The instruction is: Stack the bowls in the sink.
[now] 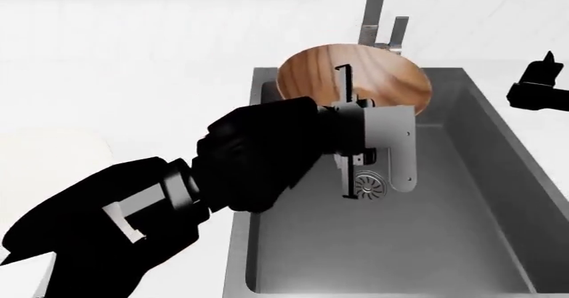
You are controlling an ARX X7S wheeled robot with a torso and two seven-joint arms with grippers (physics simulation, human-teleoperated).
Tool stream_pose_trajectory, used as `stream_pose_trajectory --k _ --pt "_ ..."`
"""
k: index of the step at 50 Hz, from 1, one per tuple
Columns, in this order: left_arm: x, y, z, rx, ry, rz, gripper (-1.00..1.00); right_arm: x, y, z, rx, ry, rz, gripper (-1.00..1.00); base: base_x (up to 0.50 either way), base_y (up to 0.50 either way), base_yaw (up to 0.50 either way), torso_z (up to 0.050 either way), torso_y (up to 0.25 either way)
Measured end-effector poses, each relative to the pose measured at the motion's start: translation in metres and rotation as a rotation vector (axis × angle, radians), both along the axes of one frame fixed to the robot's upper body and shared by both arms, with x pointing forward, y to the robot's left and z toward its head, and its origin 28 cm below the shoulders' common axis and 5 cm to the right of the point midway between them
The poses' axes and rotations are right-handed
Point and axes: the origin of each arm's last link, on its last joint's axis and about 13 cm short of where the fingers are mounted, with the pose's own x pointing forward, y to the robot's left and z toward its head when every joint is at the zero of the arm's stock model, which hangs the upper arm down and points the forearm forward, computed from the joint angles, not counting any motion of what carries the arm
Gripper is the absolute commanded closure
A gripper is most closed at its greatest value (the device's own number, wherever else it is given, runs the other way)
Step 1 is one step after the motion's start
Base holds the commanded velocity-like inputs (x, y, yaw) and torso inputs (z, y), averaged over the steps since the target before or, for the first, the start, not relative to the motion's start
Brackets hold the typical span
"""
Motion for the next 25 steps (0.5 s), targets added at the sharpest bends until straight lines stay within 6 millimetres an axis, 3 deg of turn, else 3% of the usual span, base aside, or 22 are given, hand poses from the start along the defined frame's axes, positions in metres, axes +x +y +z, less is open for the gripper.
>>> stream_pose_trajectory --k 10,25 --pt "0.003 -0.011 -0.019 0.013 0.057 -0.066 1.00 -0.003 -0.003 -0.003 0.001 0.005 -0.011 -1.00 0.00 0.00 0.00 0.000 0.000" --pt "0.006 -0.012 -0.045 0.032 0.111 -0.108 1.00 -0.007 -0.008 -0.007 0.000 0.017 -0.028 -1.00 0.00 0.00 0.00 0.000 0.000"
